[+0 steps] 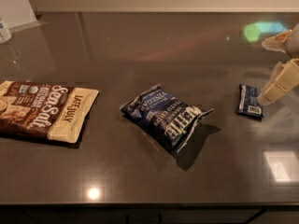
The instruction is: Pick rxbar blueberry
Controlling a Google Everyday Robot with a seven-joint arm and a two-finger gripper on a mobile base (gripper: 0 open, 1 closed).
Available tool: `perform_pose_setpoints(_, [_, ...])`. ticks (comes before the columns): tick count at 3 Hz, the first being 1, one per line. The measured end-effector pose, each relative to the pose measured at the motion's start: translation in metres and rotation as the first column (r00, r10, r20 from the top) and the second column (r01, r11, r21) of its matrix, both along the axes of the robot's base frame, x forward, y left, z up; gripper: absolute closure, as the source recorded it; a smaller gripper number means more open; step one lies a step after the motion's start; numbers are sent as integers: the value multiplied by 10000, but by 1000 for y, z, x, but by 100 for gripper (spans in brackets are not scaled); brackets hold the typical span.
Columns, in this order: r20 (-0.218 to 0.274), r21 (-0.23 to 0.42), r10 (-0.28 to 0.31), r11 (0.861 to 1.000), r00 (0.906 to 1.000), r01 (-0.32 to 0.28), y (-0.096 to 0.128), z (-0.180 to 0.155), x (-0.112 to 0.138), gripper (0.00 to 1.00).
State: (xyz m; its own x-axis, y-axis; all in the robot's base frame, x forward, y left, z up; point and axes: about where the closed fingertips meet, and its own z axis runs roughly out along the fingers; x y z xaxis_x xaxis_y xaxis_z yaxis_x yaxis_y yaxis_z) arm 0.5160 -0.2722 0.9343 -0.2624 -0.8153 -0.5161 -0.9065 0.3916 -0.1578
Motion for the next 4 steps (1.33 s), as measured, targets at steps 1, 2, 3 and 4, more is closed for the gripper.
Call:
perform_pose_setpoints(1, [149,440,233,9987,9996,-240,-34,-56,18,0])
perform_pose_setpoints(2, [-298,386,156,9992,9994,-145,-39,-76,16,0])
perform_pose_setpoints(3, [-1384,90,-220,9997,9901,234,-41,-106,10,0])
perform_pose_setpoints(4, [-1863,-40,-411,9991,9816,411,-40,-119,8,0])
